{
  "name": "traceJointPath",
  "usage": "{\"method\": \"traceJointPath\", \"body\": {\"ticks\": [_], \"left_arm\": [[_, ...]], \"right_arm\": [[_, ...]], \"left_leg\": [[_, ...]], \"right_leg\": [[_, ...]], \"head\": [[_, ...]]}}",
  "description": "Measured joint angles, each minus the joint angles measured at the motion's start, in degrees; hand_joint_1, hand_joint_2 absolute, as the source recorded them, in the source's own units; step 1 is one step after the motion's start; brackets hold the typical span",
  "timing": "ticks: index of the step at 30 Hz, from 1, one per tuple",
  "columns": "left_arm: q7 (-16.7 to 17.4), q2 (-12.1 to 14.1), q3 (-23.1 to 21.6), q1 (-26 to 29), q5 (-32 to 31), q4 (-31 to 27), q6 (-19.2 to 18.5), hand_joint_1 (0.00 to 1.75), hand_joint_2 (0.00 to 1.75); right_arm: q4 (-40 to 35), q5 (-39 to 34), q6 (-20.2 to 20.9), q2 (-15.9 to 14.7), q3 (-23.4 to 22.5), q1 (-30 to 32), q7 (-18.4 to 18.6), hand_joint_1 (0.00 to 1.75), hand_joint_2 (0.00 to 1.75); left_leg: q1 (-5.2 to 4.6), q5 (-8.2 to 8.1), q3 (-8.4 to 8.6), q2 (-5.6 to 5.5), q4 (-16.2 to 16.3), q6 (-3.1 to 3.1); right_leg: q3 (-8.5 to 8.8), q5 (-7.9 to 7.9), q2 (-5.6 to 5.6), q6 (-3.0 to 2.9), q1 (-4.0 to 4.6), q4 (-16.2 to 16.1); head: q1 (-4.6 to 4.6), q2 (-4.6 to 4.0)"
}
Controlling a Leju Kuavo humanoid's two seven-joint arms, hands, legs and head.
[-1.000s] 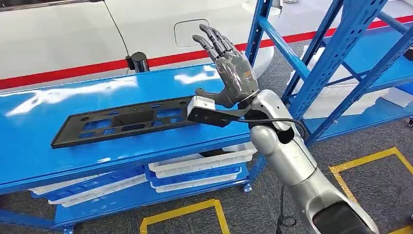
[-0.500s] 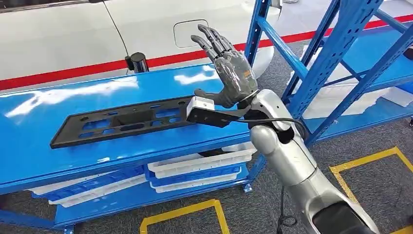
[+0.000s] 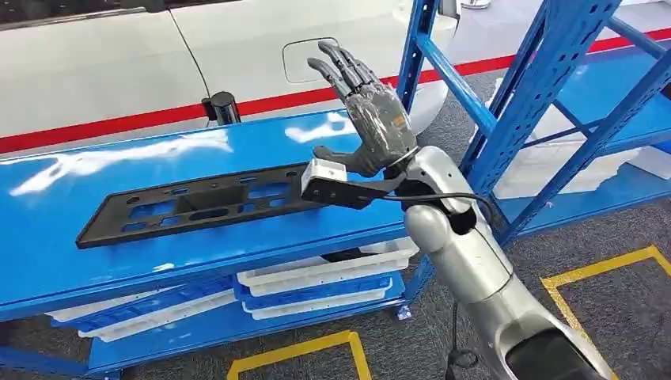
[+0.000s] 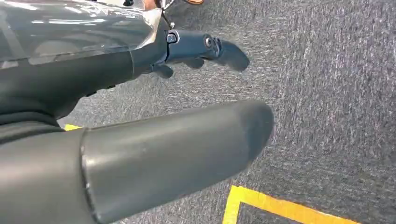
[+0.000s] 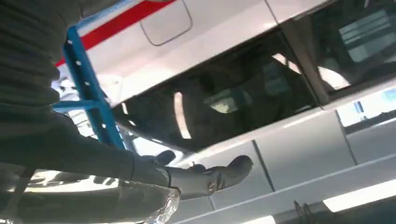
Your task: Take the parts from the cabinet and place them on the table.
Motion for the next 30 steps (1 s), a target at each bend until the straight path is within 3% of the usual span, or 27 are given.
{"method": "traceJointPath", "body": {"ticks": [1, 3, 4, 5, 7, 8, 9, 10, 12, 13, 14, 16, 17, 18, 21, 26, 30], "left_arm": [[0.02, -0.04, 0.0, 0.09, -0.04, 0.02, 0.0, 0.0, 0.0], [0.02, -0.02, 0.0, 0.04, -0.17, 0.02, 0.04, 0.0, 0.0], [0.02, -0.13, -0.02, -0.03, -0.24, 0.02, 0.04, 0.0, 0.0], [0.0, -0.13, -0.02, -0.07, -0.31, 0.02, 0.04, 0.0, 0.0], [0.0, -0.11, -0.02, -0.02, -0.31, 0.02, 0.04, 0.0, 0.0], [0.02, -0.11, 0.0, 0.11, -0.31, 0.02, 0.04, 0.0, 0.0], [0.02, -0.11, 0.0, 0.16, -0.31, 0.02, 0.04, 0.0, 0.0], [0.02, -0.11, 0.0, 0.14, -0.31, 0.02, 0.04, 0.0, 0.0], [0.04, -0.09, 0.0, 0.11, -0.35, 0.02, 0.04, 0.0, 0.0], [0.2, -0.09, -0.02, 0.09, -0.44, 0.02, 0.04, 0.0, 0.0], [0.55, -0.11, -0.04, -0.01, -0.5, 0.02, 0.0, 0.0, 0.0], [1.07, -0.09, -0.04, 0.0, -0.68, 0.02, 0.02, 0.0, 0.0], [1.36, -0.11, -0.02, 0.14, -0.7, 0.02, 0.02, 0.0, 0.0], [1.49, -0.28, -0.02, 0.12, -0.76, 0.02, 0.02, 0.0, 0.0], [2.1, -0.26, -0.04, 0.03, -1.09, 0.02, 0.09, 0.0, 0.0], [2.65, -0.5, -0.04, 0.02, -1.57, 0.02, 0.42, 0.0, 0.0], [3.19, -0.59, -0.04, 0.02, -1.94, 0.02, 0.98, 0.0, 0.0]], "right_arm": [[0.0, 0.0, 0.0, -0.15, -0.22, 0.09, 0.0, 0.0, 1.75], [-0.2, 0.02, 0.0, -0.07, -0.5, 0.16, 0.09, 0.0, 1.75], [-0.4, 0.02, 0.0, -0.02, -0.59, 0.08, 0.09, 0.0, 1.75], [-0.5, 0.02, 0.0, 0.0, -0.59, 0.09, 0.09, 0.0, 1.75], [-0.5, 0.17, 0.0, 0.0, -0.59, 0.38, 0.09, 0.0, 1.75], [-0.48, 0.17, 0.0, -0.02, -0.59, 0.59, 0.09, 0.0, 1.75], [-0.5, 0.17, 0.0, 0.0, -0.59, 0.7, 0.09, 0.0, 1.75], [-0.5, 0.17, 0.0, 0.0, -0.59, 0.77, 0.09, 0.0, 1.75], [-0.61, 0.17, 0.0, 0.07, -0.61, 0.78, 0.09, 0.0, 1.75], [-0.68, 0.17, 0.0, 0.18, -0.61, 0.85, 0.09, 0.0, 1.75], [-0.77, 0.2, 0.0, 0.26, -0.59, 0.8, 0.09, 0.0, 1.75], [-0.96, 0.28, 0.0, 0.48, -0.55, 1.39, 0.11, 0.0, 1.75], [-1.18, 0.28, 0.02, 0.5, -0.59, 1.44, 0.11, 0.0, 1.75], [-1.33, 0.39, 0.15, 0.54, -0.57, 1.56, 0.11, 0.0, 1.75], [-1.44, 1.48, 0.72, 1.0, -0.16, 2.21, 0.54, 0.0, 1.75], [-1.55, 3.41, 0.76, 2.58, 3.65, 4.51, 2.54, 0.0, 1.75], [-1.45, 3.28, 0.5, 4.06, 7.6, 7.01, 3.52, 0.0, 1.75]], "left_leg": [[0.04, 0.24, 0.25, 0.0, 0.65, -0.41], [0.3, -0.45, -0.14, 0.15, 1.01, -0.83], [0.34, -1.55, -0.89, 0.43, 3.05, -1.1], [0.41, -3.17, -2.7, 0.56, 6.61, -1.41], [0.44, -6.6, -8.13, 0.6, 15.71, -1.78], [0.44, -6.89, -9.93, 0.61, 17.97, -1.83], [0.43, -5.81, -10.45, 0.61, 17.52, -1.72], [0.43, -3.45, -9.52, 0.61, 14.46, -1.52], [0.4, 3.1, -4.97, 0.63, 3.91, -0.86], [0.31, 3.49, -3.69, 0.6, 1.51, -0.66], [-0.19, 1.37, -4.05, 0.71, 0.76, -0.56], [-0.39, 2.46, -3.43, 0.58, 1.16, 0.11], [-0.24, 2.78, -3.25, 0.61, 0.75, 0.16], [-0.15, 3.12, -3.26, 0.6, 0.55, -0.21], [-0.19, 2.85, -3.26, 0.26, 0.53, -0.15], [-0.23, 2.47, -3.21, 0.23, 0.51, 0.33], [-0.28, 2.44, -3.14, 0.23, 0.51, 0.43]], "right_leg": [[-0.04, 0.26, 0.05, -0.69, -0.03, 0.03], [0.94, 0.32, 0.09, -1.04, -0.59, -0.07], [1.26, 0.1, 0.05, -1.35, -0.6, -0.07], [1.45, -0.13, 0.07, -1.68, -0.55, -0.07], [1.72, -0.54, 0.07, -2.22, -0.32, -0.06], [1.91, -0.72, 0.08, -2.43, -0.2, -0.06], [2.21, -1.05, 0.14, -2.47, -0.14, -0.05], [2.68, -1.38, 0.2, -2.4, -0.12, -0.06], [4.02, -2.22, 0.24, -2.1, -0.12, -0.06], [4.18, -2.55, 0.22, -1.86, -0.1, -0.19], [4.17, -2.62, 0.26, -1.66, 0.28, -0.08], [4.02, -3.16, 0.19, -0.85, 0.36, -0.24], [4.46, -3.15, 0.2, -0.83, 0.41, -0.49], [4.22, -2.84, 0.22, -0.97, 0.51, -0.26], [4.7, -2.9, 0.13, -0.98, 0.49, -1.07], [4.69, -3.15, 0.1, -1.24, 0.5, -1.98], [4.7, -3.2, 0.1, -1.0, 0.49, -2.04]], "head": [[0.04, 0.0], [0.06, 0.0], [-0.02, 0.0], [-0.09, 0.0], [-0.04, 0.0], [-0.07, 0.0], [-0.04, 0.0], [-0.07, 0.0], [-0.04, 0.0], [-0.02, 0.0], [0.0, 0.0], [0.0, 0.0], [0.0, 0.0], [-0.07, 0.0], [0.02, 0.0], [0.04, 0.0], [0.02, 0.0]]}}
